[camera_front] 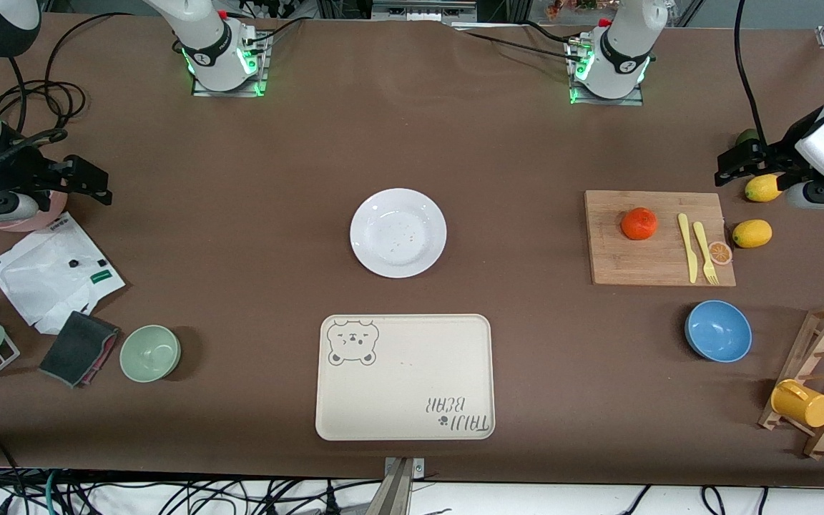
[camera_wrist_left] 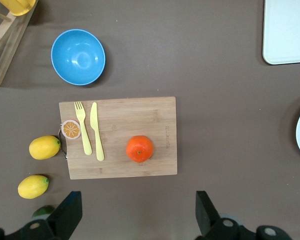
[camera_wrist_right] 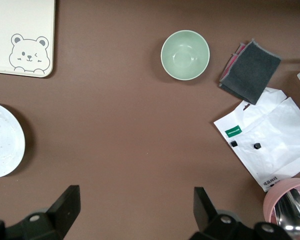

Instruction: Place orange and plate with both arms

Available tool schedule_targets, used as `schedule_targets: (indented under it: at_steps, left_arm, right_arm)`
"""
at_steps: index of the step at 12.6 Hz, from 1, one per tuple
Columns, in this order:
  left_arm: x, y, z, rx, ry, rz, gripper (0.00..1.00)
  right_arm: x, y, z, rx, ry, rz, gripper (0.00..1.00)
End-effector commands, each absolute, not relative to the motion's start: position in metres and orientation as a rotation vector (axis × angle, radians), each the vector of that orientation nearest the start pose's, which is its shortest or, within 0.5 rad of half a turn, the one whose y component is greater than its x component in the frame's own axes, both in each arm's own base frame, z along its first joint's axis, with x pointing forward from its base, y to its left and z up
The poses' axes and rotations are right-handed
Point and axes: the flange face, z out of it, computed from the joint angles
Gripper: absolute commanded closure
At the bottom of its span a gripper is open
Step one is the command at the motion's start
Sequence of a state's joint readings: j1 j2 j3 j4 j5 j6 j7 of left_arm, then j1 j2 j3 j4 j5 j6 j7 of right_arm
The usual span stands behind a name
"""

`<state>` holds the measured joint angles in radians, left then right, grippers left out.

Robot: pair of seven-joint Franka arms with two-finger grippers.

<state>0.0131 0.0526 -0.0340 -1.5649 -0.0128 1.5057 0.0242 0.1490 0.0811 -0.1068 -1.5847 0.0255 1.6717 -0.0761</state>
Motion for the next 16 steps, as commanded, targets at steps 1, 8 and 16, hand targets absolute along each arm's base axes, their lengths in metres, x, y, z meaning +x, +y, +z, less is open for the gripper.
schedule_targets:
  at_steps: [1, 8, 16]
  left_arm:
    - [0.563, -0.009, 0.594, -3.130, 0.098, 0.190, 0.00]
    - [0.563, -0.009, 0.594, -3.130, 0.098, 0.190, 0.00]
    - [0.586, 0.046, 0.520, -3.144, 0.041, 0.399, 0.00]
  right_arm:
    - [0.581, 0.031, 0.583, -3.124, -0.170, -0.008, 0.00]
    - [0.580, 0.031, 0.584, -3.124, -0.170, -0.010, 0.00]
    - [0.581, 0.031, 0.581, -3.124, -0.170, -0.006, 0.00]
